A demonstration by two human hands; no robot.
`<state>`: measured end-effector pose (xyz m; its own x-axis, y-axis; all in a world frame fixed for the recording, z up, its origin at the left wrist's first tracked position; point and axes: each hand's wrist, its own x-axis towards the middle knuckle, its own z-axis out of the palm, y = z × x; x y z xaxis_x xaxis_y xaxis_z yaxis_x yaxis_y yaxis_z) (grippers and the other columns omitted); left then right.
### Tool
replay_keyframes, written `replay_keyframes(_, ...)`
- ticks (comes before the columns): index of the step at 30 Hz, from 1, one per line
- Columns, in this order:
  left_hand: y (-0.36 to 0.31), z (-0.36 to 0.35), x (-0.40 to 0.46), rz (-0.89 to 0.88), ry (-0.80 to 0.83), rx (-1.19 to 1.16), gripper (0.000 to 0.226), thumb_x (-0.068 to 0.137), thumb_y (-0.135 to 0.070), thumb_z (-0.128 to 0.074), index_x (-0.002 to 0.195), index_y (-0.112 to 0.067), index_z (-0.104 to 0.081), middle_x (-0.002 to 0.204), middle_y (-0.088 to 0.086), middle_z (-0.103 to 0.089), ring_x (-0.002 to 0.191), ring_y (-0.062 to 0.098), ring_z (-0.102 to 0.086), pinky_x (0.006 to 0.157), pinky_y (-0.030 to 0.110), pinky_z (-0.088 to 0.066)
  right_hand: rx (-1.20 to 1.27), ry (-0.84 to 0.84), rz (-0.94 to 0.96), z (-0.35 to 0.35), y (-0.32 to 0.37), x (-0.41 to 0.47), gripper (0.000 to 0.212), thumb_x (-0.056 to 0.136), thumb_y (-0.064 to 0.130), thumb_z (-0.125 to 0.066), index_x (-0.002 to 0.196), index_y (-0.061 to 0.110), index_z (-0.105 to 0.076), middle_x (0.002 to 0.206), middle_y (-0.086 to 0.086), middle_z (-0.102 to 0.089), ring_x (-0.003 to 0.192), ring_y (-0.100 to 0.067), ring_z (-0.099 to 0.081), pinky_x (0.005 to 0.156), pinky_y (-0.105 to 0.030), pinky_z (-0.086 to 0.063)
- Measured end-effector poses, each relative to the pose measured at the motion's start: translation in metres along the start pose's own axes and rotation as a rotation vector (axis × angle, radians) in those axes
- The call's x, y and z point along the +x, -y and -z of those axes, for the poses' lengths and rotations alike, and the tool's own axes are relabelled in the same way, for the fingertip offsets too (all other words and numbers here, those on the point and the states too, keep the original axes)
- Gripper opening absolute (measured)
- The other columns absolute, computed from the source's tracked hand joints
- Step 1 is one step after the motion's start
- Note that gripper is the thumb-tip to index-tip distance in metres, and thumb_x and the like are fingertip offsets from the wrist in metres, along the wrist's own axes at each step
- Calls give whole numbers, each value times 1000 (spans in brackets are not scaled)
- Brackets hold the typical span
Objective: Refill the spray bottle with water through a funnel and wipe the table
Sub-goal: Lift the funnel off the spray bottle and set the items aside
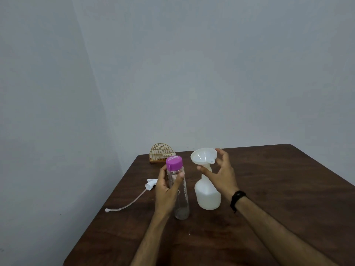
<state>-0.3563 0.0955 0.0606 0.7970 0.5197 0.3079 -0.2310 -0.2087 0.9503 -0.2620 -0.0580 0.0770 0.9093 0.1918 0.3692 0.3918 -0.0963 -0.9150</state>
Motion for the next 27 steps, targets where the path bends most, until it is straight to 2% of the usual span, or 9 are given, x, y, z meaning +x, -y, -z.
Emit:
replay_keyframes(3,1,1,0,3,17,3,68,78,-52,-74,137,-33,-45,129,-7,-60,118,15,-59,96,38,-51,26,2,21,-4,1,3,81,78,27,-83,143,23,-35,129,2,-64,117,-8,-52,95,-29,-41)
replay_keyframes(6,3,0,-3,2,38,-6,61,73,-45,-71,129,-37,-47,120,-18,-61,112,5,-58,82,21,-48,86,-30,30,-6,1,9,74,80,25,-82,141,23,-40,126,6,-65,122,-14,-57,103,-42,-48)
replay_keyframes(9,5,-1,-5,2,34,-36,61,74,-46,-71,130,-36,-48,121,-18,-61,115,7,-58,85,23,-49,158,-36,38,-2,4,19,75,78,33,-82,139,28,-40,120,6,-70,119,-15,-61,101,-50,-51)
replay_keyframes(11,-1,-4,-3,-22,26,-70,55,78,-50,-76,125,-36,-53,119,-12,-66,115,12,-62,92,33,-53,210,-48,51,6,11,29,75,79,34,-81,140,28,-39,113,2,-73,113,-16,-65,97,-47,-54)
replay_keyframes(13,-14,-9,-1,-73,35,-105,65,72,-55,-77,128,-30,-55,119,-6,-69,113,16,-65,95,38,-55,245,-75,53,21,20,39,73,82,30,-79,141,26,-38,108,-1,-75,107,-16,-68,94,-39,-55)
replay_keyframes(15,-26,-19,0,-137,69,-115,70,70,-53,-75,130,-23,-56,118,-3,-70,111,15,-67,91,32,-57,231,-68,42,42,26,46,67,85,29,-77,140,25,-39,100,-1,-76,95,-15,-72,90,-33,-54)
replay_keyframes(19,-43,-49,-6,-202,138,-115,51,79,-38,-78,123,-20,-59,110,-7,-72,105,9,-68,83,21,-54,120,-50,19,88,12,52,41,94,31,-66,131,18,-56,83,-4,-74,67,-15,-67,74,-32,-56)
replay_keyframes(22,-43,-76,-10,-214,191,-119,35,87,-20,-75,119,-21,-60,104,-10,-73,98,5,-68,81,21,-53,13,-153,-23,121,-9,48,27,93,29,-67,115,14,-71,79,-4,-72,65,-14,-65,75,-33,-58)
replay_keyframes(27,-36,-119,-14,-169,267,-100,48,89,-32,-73,131,-18,-55,115,-3,-71,106,10,-68,91,30,-57,-232,-360,-73,172,-44,38,14,79,26,-80,86,16,-74,75,2,-69,65,-8,-60,66,-22,-49)
